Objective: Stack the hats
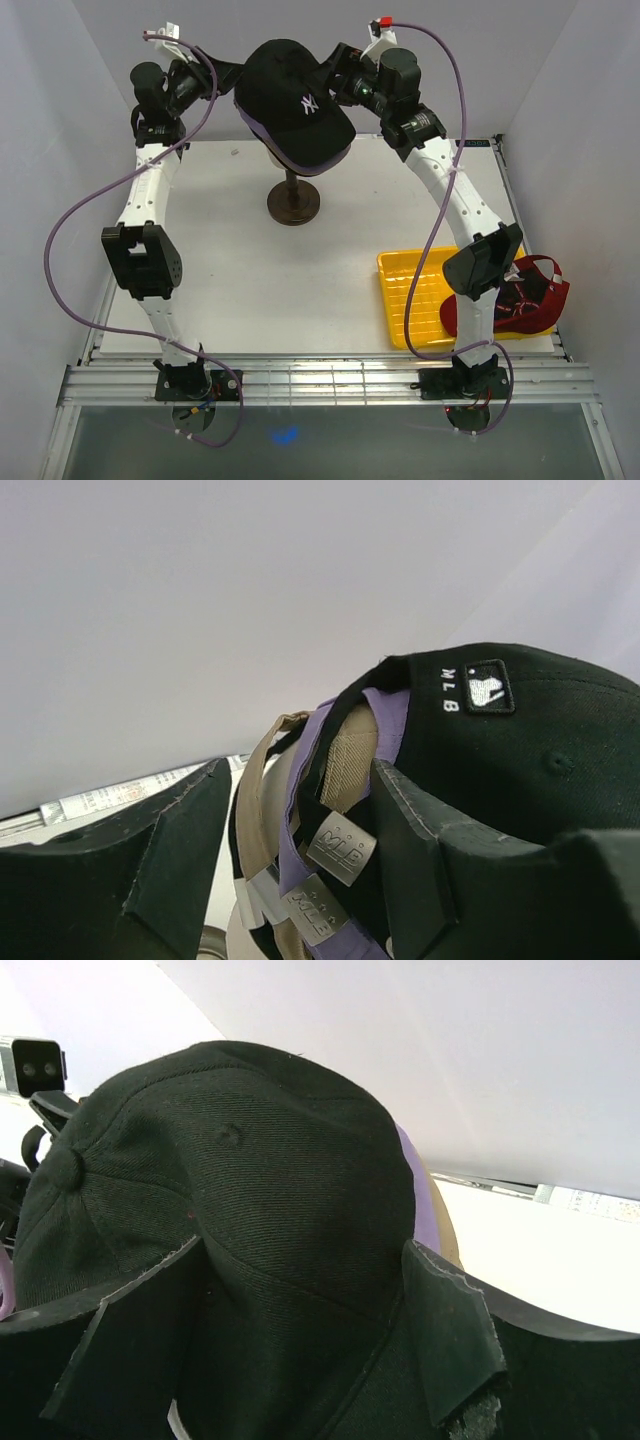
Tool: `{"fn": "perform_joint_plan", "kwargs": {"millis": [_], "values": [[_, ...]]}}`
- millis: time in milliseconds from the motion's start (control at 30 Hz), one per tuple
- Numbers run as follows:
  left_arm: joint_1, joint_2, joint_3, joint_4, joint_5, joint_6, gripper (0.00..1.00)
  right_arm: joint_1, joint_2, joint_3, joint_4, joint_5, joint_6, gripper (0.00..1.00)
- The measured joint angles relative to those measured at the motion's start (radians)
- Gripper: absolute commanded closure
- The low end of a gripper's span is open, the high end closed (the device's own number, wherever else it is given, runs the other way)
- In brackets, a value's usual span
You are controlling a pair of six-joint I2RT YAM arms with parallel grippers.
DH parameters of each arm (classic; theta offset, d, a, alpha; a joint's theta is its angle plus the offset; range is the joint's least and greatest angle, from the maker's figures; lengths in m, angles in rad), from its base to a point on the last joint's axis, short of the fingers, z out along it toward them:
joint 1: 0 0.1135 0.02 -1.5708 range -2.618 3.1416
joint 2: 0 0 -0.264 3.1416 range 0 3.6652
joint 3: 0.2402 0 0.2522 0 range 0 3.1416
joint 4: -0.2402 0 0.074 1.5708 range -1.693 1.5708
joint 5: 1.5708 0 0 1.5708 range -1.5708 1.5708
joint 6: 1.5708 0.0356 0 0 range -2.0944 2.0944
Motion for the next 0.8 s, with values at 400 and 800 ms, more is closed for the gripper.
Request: {"fn": "perform_joint_plan", "kwargs": {"millis": [400, 800], "values": [[-0.005, -0.058, -0.104, 0.052, -0.06, 0.006, 0.37, 0.004, -0.024, -0.086, 0.082, 0.002, 0.014, 0.17], [-0.004, -0.058, -0.027, -0.064, -0.052, 0.029, 0.24, -0.005, -0.044, -0.094, 0.084, -0.035, 0.042, 0.12]]}}
